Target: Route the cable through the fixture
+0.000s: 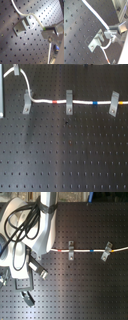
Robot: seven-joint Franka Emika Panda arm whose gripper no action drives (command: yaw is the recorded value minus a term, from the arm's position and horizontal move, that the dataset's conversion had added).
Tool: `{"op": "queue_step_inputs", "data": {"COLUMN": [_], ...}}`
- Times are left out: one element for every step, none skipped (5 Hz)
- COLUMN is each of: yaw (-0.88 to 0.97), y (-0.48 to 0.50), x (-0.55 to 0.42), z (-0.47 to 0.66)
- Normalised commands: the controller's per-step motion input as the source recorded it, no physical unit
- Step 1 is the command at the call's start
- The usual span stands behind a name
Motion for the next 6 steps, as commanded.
{"op": "queue_step_inputs", "data": {"yaw": [-0.20,-0.21,-0.30,-0.47,-0.24,0.00], "y": [-0.097,0.053,0.040,-0.122,-0.066,-0.070], "x": [-0.014,0.024,0.213,0.093,0.013,-0.142], "z": [0.00,-0.49,-0.59,-0.06,0.31,0.00]}}
